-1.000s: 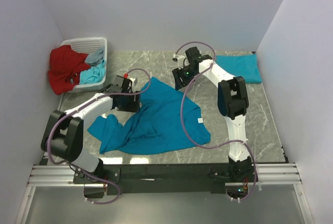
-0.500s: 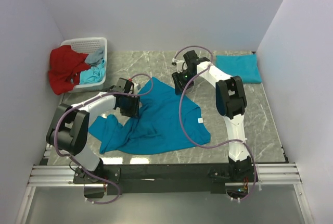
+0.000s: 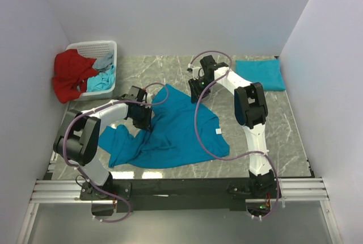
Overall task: Fold and stack the t-shirts
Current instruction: Flatten the tshirt out
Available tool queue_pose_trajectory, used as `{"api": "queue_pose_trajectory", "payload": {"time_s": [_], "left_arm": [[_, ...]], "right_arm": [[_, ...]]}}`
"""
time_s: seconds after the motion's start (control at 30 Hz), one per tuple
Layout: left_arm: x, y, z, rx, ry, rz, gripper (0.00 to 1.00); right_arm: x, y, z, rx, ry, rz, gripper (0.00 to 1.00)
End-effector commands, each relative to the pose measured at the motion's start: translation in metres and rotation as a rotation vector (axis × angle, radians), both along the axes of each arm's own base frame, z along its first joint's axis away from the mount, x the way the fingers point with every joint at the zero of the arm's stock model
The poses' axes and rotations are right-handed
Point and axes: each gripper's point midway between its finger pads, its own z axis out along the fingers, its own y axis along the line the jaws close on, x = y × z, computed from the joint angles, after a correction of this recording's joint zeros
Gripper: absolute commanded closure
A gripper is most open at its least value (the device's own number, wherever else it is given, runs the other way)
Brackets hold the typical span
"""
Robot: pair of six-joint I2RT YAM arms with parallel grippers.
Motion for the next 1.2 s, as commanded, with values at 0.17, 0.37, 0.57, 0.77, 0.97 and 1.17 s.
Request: {"api": "queue_pose_trajectory", "payload": {"time_s": [0.17, 0.37, 0.57, 0.77, 0.97, 1.17], "left_arm": [[0.007, -0.007, 0.013, -0.023, -0.025, -0.038, 0.99], [0.058, 0.003, 0.103, 0.008, -0.294, 0.032, 0.99], [0.084, 0.014, 0.291, -0.09, -0.773, 0.13, 1.0], [0.003, 0.014, 0.479, -0.398, -1.268, 0.035, 1.0], [-0.119, 0.015, 0.567, -0.65, -1.579, -0.21, 1.0], [-0.169, 0.007, 0.575, -0.794, -1.606, -0.354, 1.0]], "right_arm": [[0.003, 0.006, 0.004, 0.012, 0.014, -0.004, 0.87], [0.038, 0.0, 0.108, 0.008, -0.28, 0.012, 1.0], [0.021, -0.012, 0.291, 0.088, -0.687, 0.056, 1.0], [-0.066, -0.042, 0.462, 0.217, -1.113, 0.065, 1.0], [-0.205, -0.098, 0.58, 0.338, -1.569, 0.002, 1.0], [-0.257, -0.138, 0.601, 0.287, -1.653, -0.106, 1.0]]}}
